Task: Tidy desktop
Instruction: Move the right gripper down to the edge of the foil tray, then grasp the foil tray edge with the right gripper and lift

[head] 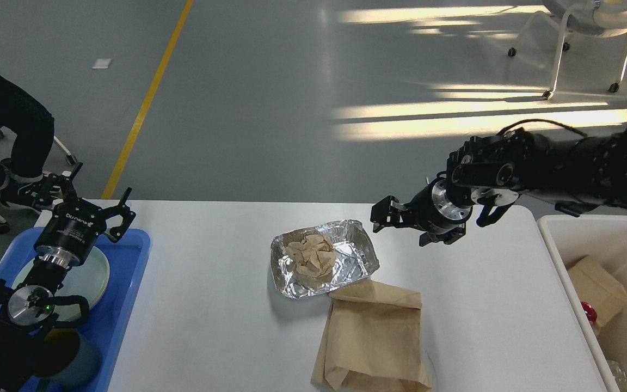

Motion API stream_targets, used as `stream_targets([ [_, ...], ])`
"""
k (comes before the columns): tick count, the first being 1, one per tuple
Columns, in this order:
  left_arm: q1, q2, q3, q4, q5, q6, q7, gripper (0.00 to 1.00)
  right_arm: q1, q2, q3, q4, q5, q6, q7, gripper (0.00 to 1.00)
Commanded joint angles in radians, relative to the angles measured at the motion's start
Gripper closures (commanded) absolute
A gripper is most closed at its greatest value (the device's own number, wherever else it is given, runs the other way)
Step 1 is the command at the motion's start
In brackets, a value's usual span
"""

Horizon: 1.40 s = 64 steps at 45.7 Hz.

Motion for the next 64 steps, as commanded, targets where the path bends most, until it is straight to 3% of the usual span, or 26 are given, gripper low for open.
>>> stream_targets([
  [1, 0.0, 0.0, 0.0, 0.0, 0.0, 0.0, 0.0, 0.04, -0.095, 0.048, 0.002, -0.098, 0.0, -0.009, 0.0, 0.0],
  [17, 0.0, 0.0, 0.0, 0.0, 0.0, 0.0, 0.0, 0.04, -0.299, 0.123, 0.027, -0.265, 0.0, -0.08, 0.0, 0.0],
  [24, 0.002, -0.001, 0.0, 0.0, 0.0, 0.0, 0.0, 0.04, -0.324, 0.127, 0.058, -0.28, 0.0, -0.113, 0.0, 0.0],
  [32, 0.002, 0.0, 0.0, 0.0, 0.0, 0.0, 0.0, 0.04, -0.356, 0.137, 0.065, -0.286, 0.001, -0.253, 0.0, 0.0],
  [43, 0.002, 0.0, 0.0, 0.0, 0.0, 0.0, 0.0, 0.04, -0.395, 0.15, 0.067, -0.287, 0.001, -0.268, -0.001, 0.04],
  [45, 0.002, 0.0, 0.0, 0.0, 0.0, 0.0, 0.0, 0.04, -0.399, 0.153, 0.067, -0.286, 0.0, -0.268, -0.001, 0.09],
  [51, 0.0, 0.0, 0.0, 0.0, 0.0, 0.0, 0.0, 0.04, -0.404, 0.161, 0.052, -0.283, -0.005, -0.27, -0.011, 0.38],
  [56, 0.002, -0.001, 0.0, 0.0, 0.0, 0.0, 0.0, 0.04, -0.402, 0.161, 0.053, -0.273, -0.003, -0.268, -0.012, 0.75],
  [62, 0.002, 0.0, 0.0, 0.0, 0.0, 0.0, 0.0, 0.04, -0.399, 0.161, 0.055, -0.273, 0.001, -0.268, -0.014, 0.99],
  [64, 0.0, 0.0, 0.0, 0.0, 0.0, 0.0, 0.0, 0.04, -0.399, 0.161, 0.053, -0.273, 0.001, -0.268, -0.014, 1.0],
])
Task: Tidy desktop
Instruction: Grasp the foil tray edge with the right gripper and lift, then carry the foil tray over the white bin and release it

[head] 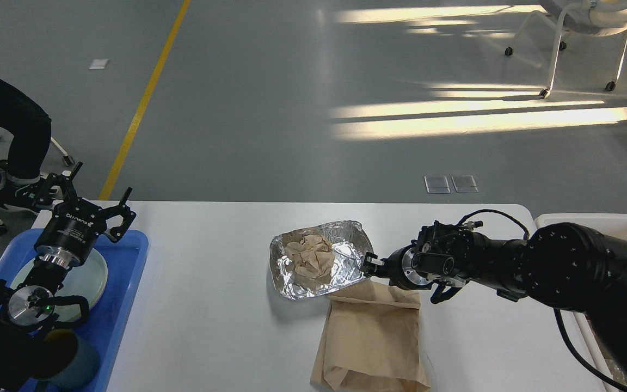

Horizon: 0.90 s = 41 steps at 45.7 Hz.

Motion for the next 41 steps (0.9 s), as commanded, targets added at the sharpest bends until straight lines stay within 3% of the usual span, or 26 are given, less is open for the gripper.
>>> stream_targets([
  [1, 0.0, -0.001, 0.0, 0.0, 0.0, 0.0, 0.0, 0.04, 0.004, 0.0, 0.001, -0.001, 0.003, 0.0, 0.0, 1.0],
  [14, 0.0, 0.0, 0.0, 0.0, 0.0, 0.0, 0.0, 0.04, 0.045, -0.005, 0.009, 0.022, 0.003, 0.007, 0.0, 1.0],
  [28, 0.002, 0.0, 0.0, 0.0, 0.0, 0.0, 0.0, 0.04, 0.294, -0.162, 0.014, 0.286, 0.003, 0.041, 0.0, 1.0],
  [34, 0.002, 0.0, 0.0, 0.0, 0.0, 0.0, 0.0, 0.04, 0.447, -0.277, 0.012, 0.375, 0.001, 0.117, 0.002, 1.0],
  [41, 0.0, 0.0, 0.0, 0.0, 0.0, 0.0, 0.0, 0.04, 0.614, -0.389, 0.005, 0.399, 0.001, 0.286, 0.004, 1.0],
])
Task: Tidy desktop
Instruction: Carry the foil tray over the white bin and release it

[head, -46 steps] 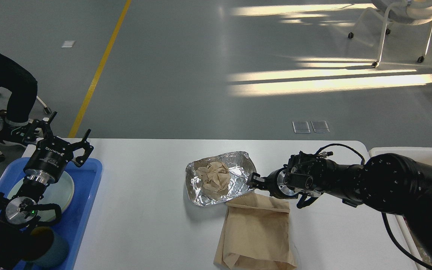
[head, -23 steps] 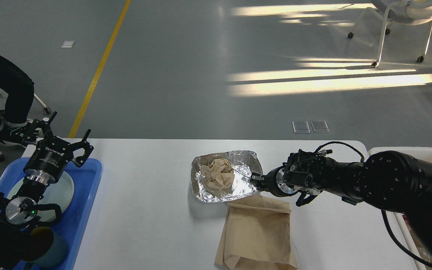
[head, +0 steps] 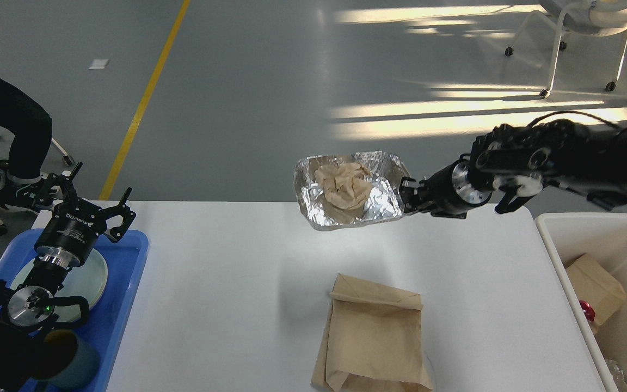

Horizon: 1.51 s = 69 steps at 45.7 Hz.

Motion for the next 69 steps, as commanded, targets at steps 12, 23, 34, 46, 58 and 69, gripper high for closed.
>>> stream_targets([
  [12, -0.001, 0.0, 0.0, 0.0, 0.0, 0.0, 0.0, 0.04, 0.333, -0.213, -0.016, 0.017, -0.006, 0.32, 0.001, 1.0],
  [23, -0.001, 0.0, 0.0, 0.0, 0.0, 0.0, 0.0, 0.04, 0.277, -0.238, -0.127, -0.005, -0.014, 0.262, 0.001, 1.0],
  [34, -0.001, 0.0, 0.0, 0.0, 0.0, 0.0, 0.0, 0.04, -0.009, -0.397, -0.177, -0.123, -0.014, 0.043, 0.001, 1.0],
  [46, -0.001, 0.0, 0.0, 0.0, 0.0, 0.0, 0.0, 0.04, -0.364, -0.513, -0.089, -0.25, -0.003, -0.181, 0.001, 1.0],
  [58, 0.001, 0.0, 0.0, 0.0, 0.0, 0.0, 0.0, 0.04, -0.693, -0.514, 0.036, -0.365, 0.003, -0.354, 0.001, 1.0],
  [69, 0.001, 0.0, 0.0, 0.0, 0.0, 0.0, 0.0, 0.04, -0.911, -0.502, 0.192, -0.46, 0.002, -0.364, 0.0, 1.0],
])
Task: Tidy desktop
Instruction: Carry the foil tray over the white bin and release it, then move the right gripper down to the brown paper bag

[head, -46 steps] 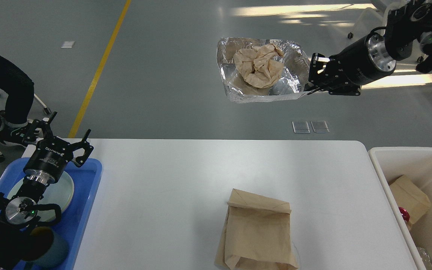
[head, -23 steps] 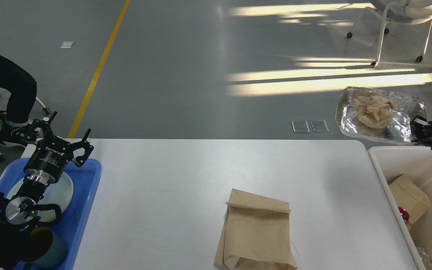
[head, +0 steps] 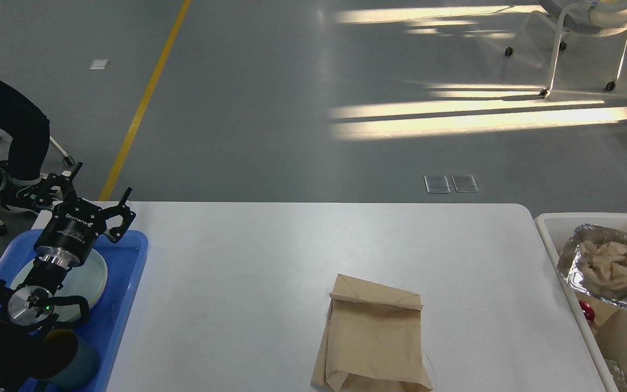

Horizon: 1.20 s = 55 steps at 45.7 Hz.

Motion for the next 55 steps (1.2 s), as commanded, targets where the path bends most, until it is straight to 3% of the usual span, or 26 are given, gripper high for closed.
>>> stream_targets([
  [1, 0.001, 0.0, 0.0, 0.0, 0.0, 0.0, 0.0, 0.04, -0.092, 0.017, 0.06, -0.052, -0.002, 0.001, 0.0, 0.89],
  [2, 0.0, 0.0, 0.0, 0.0, 0.0, 0.0, 0.0, 0.04, -0.1, 0.025, 0.06, -0.056, -0.002, 0.001, 0.0, 0.69],
  [4, 0.0, 0.0, 0.0, 0.0, 0.0, 0.0, 0.0, 0.04, -0.111, 0.035, 0.06, -0.067, -0.003, 0.0, 0.001, 0.19],
  [5, 0.0, 0.0, 0.0, 0.0, 0.0, 0.0, 0.0, 0.04, -0.112, 0.04, 0.06, -0.075, -0.003, -0.002, 0.001, 0.0],
  [17, 0.0, 0.0, 0.0, 0.0, 0.0, 0.0, 0.0, 0.04, -0.088, 0.046, 0.053, -0.07, -0.002, 0.009, 0.001, 0.0],
  [24, 0.0, 0.0, 0.0, 0.0, 0.0, 0.0, 0.0, 0.04, 0.078, 0.037, 0.021, 0.0, -0.003, 0.015, 0.0, 0.0],
  [29, 0.0, 0.0, 0.0, 0.0, 0.0, 0.0, 0.0, 0.04, 0.214, 0.054, -0.098, 0.066, -0.003, 0.015, 0.0, 0.0],
  [38, 0.0, 0.0, 0.0, 0.0, 0.0, 0.0, 0.0, 0.04, 0.532, 0.19, -0.387, 0.238, -0.006, 0.02, 0.001, 0.0],
  [43, 0.0, 0.0, 0.0, 0.0, 0.0, 0.0, 0.0, 0.04, 0.694, 0.266, -0.428, 0.351, -0.003, 0.026, 0.001, 0.0],
  [50, 0.0, 0.0, 0.0, 0.0, 0.0, 0.0, 0.0, 0.04, 0.891, 0.364, -0.431, 0.474, -0.002, 0.188, 0.004, 0.0],
  [55, 0.0, 0.0, 0.0, 0.0, 0.0, 0.0, 0.0, 0.04, 1.032, 0.48, -0.422, 0.491, 0.0, 0.45, 0.009, 0.0],
])
